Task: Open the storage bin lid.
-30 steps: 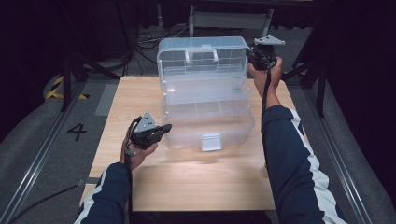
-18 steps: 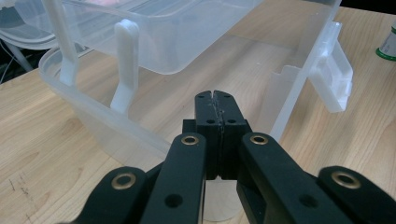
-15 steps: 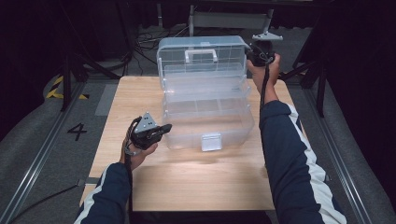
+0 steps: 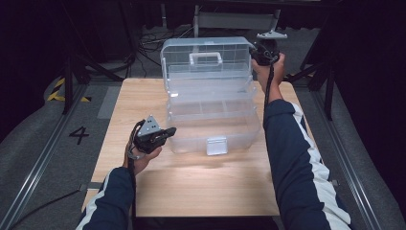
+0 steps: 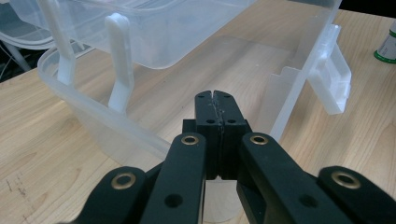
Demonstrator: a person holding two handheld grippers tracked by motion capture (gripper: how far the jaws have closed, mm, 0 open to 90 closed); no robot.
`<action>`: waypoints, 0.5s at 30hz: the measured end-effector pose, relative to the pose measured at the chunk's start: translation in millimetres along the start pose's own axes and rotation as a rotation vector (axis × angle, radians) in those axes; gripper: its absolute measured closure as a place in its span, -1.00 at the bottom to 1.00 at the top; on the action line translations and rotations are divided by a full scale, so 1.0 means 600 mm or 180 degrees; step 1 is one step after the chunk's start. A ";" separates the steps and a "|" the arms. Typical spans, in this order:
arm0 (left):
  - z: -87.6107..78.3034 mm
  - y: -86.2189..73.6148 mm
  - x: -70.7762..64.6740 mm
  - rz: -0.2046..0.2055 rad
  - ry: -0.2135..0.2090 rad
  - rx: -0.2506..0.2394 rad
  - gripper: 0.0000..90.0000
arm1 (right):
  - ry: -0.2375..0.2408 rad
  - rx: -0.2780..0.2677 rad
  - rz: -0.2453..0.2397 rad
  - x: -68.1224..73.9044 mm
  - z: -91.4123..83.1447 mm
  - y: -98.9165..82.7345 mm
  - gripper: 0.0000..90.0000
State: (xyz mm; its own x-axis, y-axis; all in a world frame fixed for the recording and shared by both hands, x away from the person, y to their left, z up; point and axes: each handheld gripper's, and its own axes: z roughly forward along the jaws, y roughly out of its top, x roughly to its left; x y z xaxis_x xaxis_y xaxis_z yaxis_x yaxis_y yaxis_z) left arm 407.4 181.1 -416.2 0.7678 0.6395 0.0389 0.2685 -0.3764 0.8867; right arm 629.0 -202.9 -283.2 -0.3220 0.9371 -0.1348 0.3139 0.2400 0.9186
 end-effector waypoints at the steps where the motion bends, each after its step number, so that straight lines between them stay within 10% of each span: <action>1: 0.000 0.000 -0.001 -0.0004 0.0006 0.0001 1.00 | 0.0006 0.0008 -0.0003 -0.001 0.001 0.001 0.90; 15: 0.000 0.000 0.000 0.0001 0.0006 0.0002 1.00 | 0.0037 0.0070 0.0041 -0.005 0.019 0.005 0.90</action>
State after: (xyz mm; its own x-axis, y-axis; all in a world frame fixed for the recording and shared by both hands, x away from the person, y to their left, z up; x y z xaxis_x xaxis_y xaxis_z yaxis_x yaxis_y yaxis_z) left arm 407.1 181.2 -416.2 0.7667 0.6407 0.0400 0.2687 -0.3769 0.8864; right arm 641.4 -201.8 -284.1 -0.3282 0.9371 -0.1186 0.3374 0.2336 0.9119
